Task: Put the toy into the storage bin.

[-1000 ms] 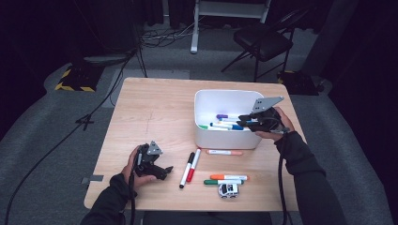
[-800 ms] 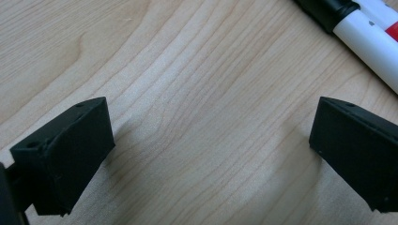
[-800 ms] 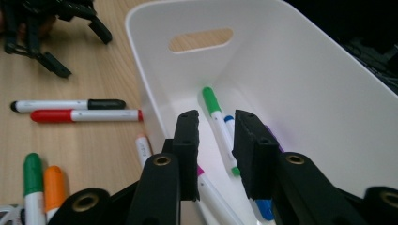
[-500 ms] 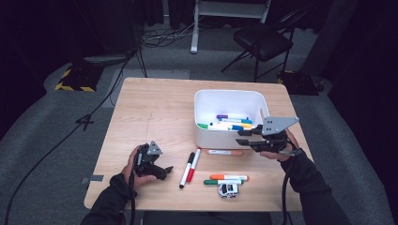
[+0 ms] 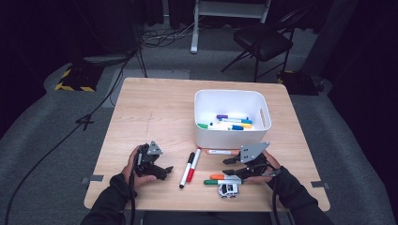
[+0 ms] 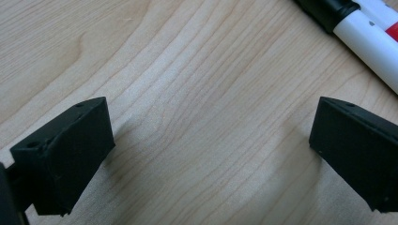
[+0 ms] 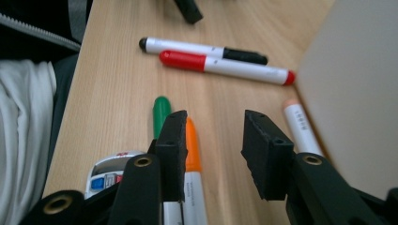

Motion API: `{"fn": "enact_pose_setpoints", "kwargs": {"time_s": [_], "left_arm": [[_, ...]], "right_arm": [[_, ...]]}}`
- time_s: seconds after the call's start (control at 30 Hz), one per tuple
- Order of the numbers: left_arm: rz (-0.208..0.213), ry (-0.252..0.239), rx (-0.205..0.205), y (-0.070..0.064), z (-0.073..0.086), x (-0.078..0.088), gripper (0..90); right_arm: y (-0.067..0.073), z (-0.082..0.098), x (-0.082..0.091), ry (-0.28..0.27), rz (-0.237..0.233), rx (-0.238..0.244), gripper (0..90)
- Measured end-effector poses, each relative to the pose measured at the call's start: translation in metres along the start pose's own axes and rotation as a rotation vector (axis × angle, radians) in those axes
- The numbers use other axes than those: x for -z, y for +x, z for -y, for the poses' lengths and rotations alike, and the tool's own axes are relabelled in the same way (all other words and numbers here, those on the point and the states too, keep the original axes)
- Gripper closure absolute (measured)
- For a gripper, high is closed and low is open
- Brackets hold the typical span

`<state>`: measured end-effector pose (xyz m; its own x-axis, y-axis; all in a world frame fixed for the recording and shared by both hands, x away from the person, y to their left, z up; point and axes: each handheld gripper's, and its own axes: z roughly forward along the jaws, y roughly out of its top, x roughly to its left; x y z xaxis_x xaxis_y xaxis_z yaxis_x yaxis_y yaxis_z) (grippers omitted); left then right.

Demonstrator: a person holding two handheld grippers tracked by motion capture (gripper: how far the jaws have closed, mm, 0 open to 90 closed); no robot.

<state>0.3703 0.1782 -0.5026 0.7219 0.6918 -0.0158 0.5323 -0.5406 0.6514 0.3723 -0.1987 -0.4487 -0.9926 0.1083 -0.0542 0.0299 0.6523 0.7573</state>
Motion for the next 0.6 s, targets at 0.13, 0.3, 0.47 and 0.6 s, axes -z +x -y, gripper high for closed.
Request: {"fn": "enact_pose_setpoints", "kwargs": {"time_s": [0.13,0.3,0.47,0.6], "left_arm": [[0.0,0.0,0.0,0.0,0.0,0.0,0.3],[0.0,0.0,0.0,0.0,0.0,0.0,0.3],[0.002,0.0,0.001,0.0,0.0,0.0,0.3],[0.001,0.0,0.001,0.0,0.0,0.0,0.3]], "right_arm": [[0.001,0.006,-0.015,0.036,-0.03,0.0,60.3],[0.0,0.01,-0.027,0.061,-0.062,-0.003,60.0],[-0.002,0.013,-0.036,0.097,-0.061,-0.002,61.6],[-0.006,0.016,-0.041,0.108,-0.057,-0.019,61.7]]}}
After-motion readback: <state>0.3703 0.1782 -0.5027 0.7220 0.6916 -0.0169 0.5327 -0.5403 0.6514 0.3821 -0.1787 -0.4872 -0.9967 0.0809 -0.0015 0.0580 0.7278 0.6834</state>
